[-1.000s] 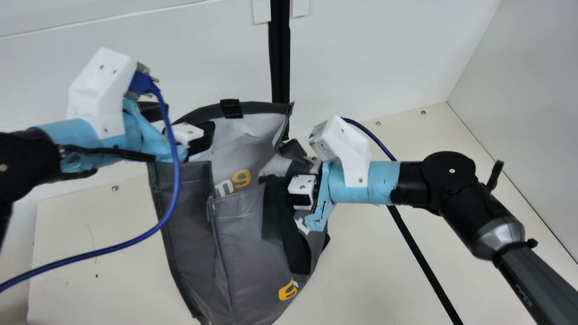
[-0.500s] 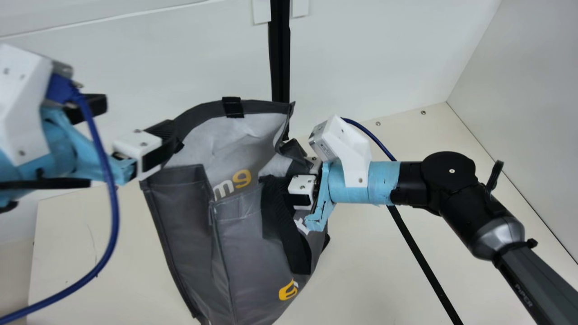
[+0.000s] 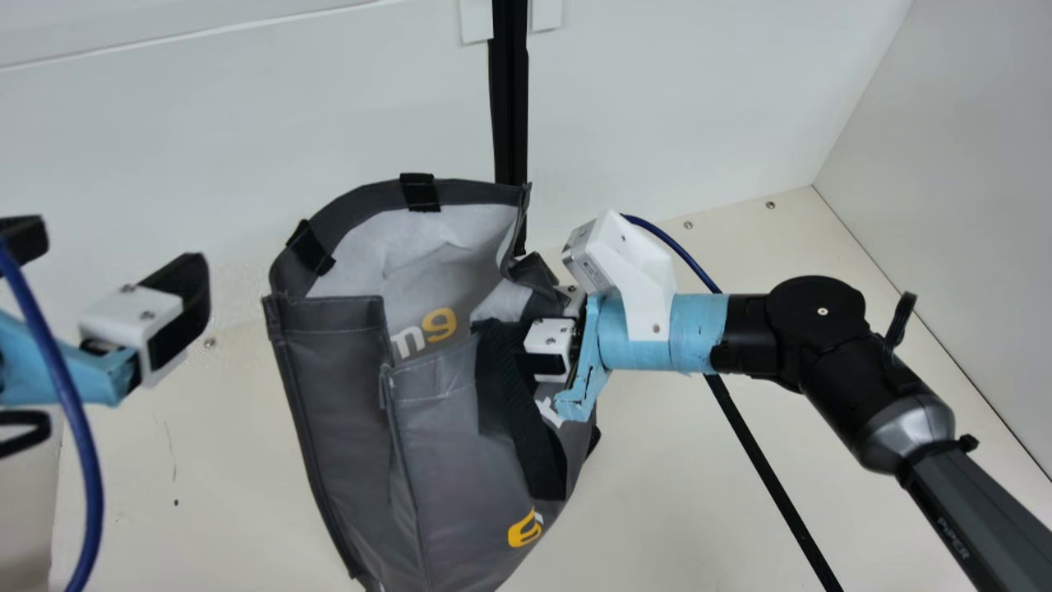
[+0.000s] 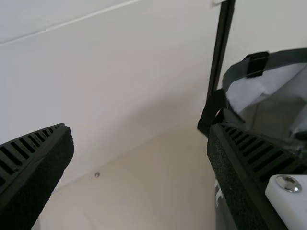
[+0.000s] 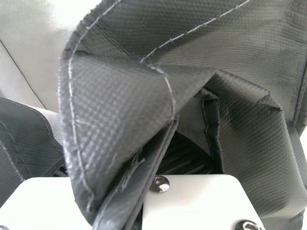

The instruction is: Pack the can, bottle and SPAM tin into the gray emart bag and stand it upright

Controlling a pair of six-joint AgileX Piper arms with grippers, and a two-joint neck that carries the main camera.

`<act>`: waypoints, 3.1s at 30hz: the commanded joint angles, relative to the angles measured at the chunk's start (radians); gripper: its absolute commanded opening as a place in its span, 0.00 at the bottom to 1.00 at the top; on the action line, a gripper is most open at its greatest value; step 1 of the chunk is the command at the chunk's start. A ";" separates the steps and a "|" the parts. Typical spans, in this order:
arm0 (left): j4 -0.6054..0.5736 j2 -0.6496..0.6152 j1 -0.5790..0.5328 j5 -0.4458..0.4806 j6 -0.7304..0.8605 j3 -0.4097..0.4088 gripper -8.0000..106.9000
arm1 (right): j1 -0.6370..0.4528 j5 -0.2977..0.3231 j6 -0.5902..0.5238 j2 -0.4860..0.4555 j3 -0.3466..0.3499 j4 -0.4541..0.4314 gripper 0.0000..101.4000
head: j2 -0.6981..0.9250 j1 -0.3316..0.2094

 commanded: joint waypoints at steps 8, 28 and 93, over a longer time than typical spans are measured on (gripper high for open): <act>0.233 -0.087 0.003 0.039 -0.153 0.115 0.85 | 0.000 0.000 0.000 0.000 0.000 0.000 0.00 | -0.002 -0.023; 0.492 -0.217 0.037 0.114 -0.376 0.403 0.85 | 0.000 0.000 0.000 0.000 0.000 0.000 0.00 | -0.002 -0.023; 0.497 -0.228 0.041 0.118 -0.388 0.427 0.85 | -0.411 -0.174 0.204 -0.030 -0.264 -0.333 0.00 | -0.002 -0.023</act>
